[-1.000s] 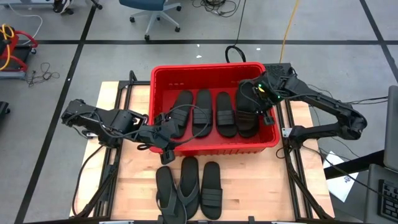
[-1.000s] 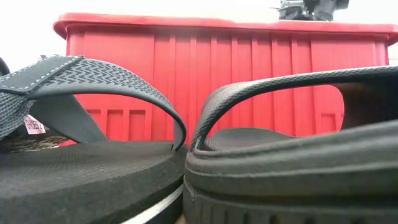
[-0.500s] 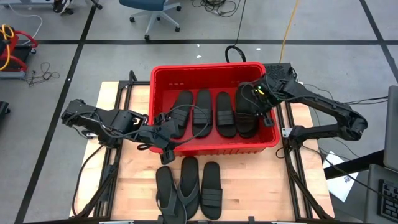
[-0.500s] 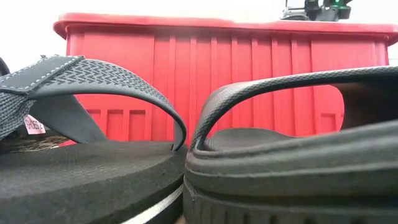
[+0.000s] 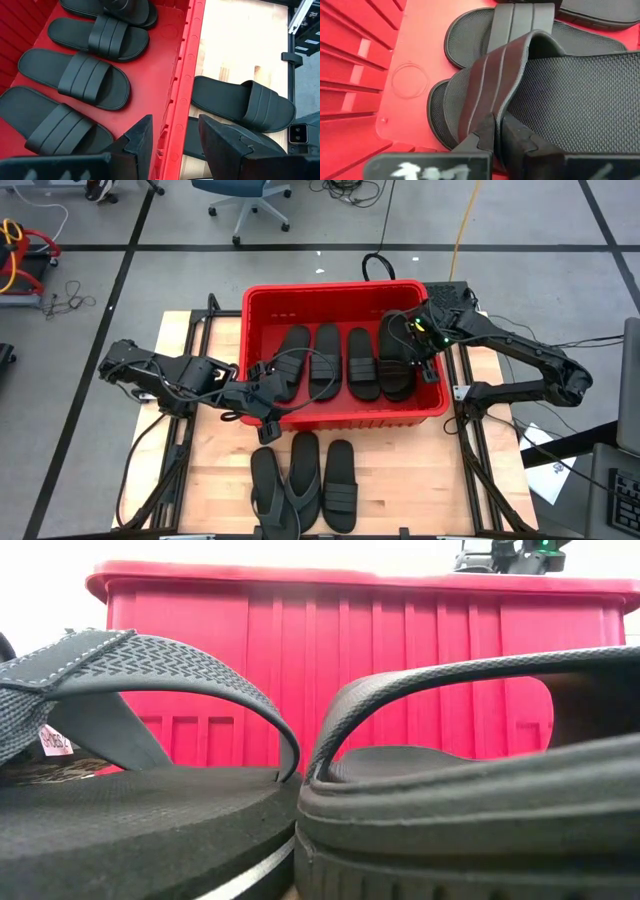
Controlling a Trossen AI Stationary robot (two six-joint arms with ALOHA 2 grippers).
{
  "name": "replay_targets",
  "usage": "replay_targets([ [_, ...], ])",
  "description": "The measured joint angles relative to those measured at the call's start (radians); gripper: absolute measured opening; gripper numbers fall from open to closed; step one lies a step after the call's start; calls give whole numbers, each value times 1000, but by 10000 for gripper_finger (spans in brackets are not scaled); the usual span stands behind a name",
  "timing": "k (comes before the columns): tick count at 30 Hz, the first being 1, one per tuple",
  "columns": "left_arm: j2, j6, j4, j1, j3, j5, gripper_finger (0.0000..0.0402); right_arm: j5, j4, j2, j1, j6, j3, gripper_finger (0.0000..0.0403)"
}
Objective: Pick and place slides into bin
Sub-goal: Put the black slide into the red bin
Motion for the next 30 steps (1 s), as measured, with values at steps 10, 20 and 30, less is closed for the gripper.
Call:
replay_targets([
  [10,0,1,0,0,0,0,154,5,7,2,1,4,0,41],
  [20,0,1,0,0,0,0,154,89,29,10,1,50,-5,107],
  [30,0,-5,0,0,0,24,154,172,85,3,3,84,-6,153],
])
